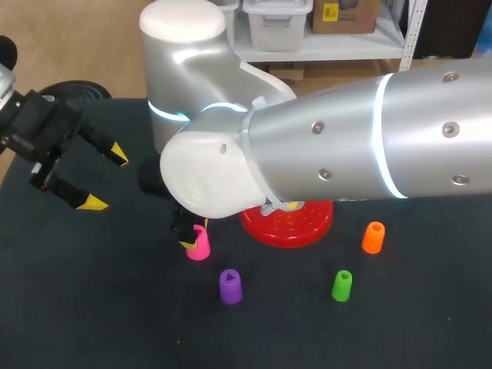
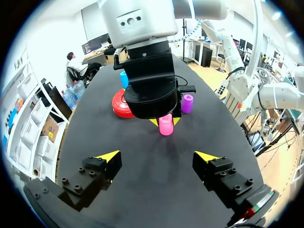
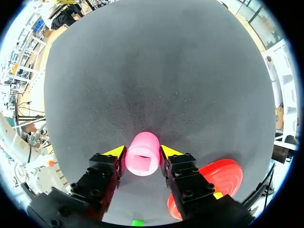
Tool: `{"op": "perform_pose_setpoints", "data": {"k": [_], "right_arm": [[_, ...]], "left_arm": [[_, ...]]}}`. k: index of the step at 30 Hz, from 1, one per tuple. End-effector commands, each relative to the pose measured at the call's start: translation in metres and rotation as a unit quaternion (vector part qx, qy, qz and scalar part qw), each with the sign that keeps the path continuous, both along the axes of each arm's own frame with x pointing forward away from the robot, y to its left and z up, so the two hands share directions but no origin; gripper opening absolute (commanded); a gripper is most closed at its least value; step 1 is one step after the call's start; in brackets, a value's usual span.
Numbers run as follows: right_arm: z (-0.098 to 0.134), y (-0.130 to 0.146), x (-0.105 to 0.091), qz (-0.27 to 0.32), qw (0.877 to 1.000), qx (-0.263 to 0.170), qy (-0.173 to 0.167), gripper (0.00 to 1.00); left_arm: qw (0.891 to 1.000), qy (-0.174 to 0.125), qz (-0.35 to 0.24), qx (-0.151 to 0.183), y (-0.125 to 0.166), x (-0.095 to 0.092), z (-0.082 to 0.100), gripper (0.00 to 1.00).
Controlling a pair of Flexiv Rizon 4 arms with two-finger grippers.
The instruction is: Pick up and stack the cylinders on the red base in this order: pink,purple,orange,green
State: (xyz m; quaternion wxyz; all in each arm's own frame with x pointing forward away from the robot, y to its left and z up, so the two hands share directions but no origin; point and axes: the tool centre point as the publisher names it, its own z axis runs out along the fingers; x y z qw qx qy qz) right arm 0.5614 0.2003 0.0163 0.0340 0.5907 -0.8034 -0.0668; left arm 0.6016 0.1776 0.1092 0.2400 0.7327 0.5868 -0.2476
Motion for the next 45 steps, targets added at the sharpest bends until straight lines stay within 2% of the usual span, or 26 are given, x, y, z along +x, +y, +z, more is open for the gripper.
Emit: {"op": "perform_pose_setpoints", "data": {"k": [1,6,11,17,23,26,32,37,45], "right_arm": [[0.000,-0.002,-0.002,0.000,1.000,0.003,-0.002,0.00],[0.003,-0.005,0.002,-0.007,1.000,0.006,-0.005,0.00],[0.018,-0.013,0.009,-0.023,0.999,0.019,-0.017,0.00],[0.058,-0.024,0.028,-0.043,0.997,0.037,-0.053,0.00],[0.112,-0.045,0.056,-0.070,0.992,0.052,-0.091,0.00],[0.138,-0.056,0.068,-0.084,0.991,0.047,-0.095,0.00],[0.170,-0.078,0.089,-0.110,0.991,0.023,-0.069,0.00],[0.173,-0.098,0.098,-0.144,0.987,0.006,-0.068,0.00],[0.158,-0.129,0.103,-0.203,0.978,-0.013,-0.050,0.00]], "left_arm": [[1.000,-0.001,0.000,0.000,0.000,0.000,-0.001,1.00],[1.000,-0.001,0.000,0.000,0.000,0.000,-0.001,1.00],[1.000,-0.001,0.000,0.000,0.000,0.000,-0.001,1.00],[1.000,-0.001,0.000,0.000,0.000,0.000,-0.001,1.00],[1.000,-0.001,0.000,0.000,0.000,0.000,-0.001,1.00],[1.000,-0.001,0.000,0.000,0.000,0.000,-0.001,1.00],[1.000,-0.001,0.000,0.000,0.000,0.000,-0.001,1.00],[1.000,-0.001,0.000,0.000,0.000,0.000,-0.001,1.00],[1.000,-0.001,0.000,0.000,0.000,0.000,-0.001,1.00]]}}
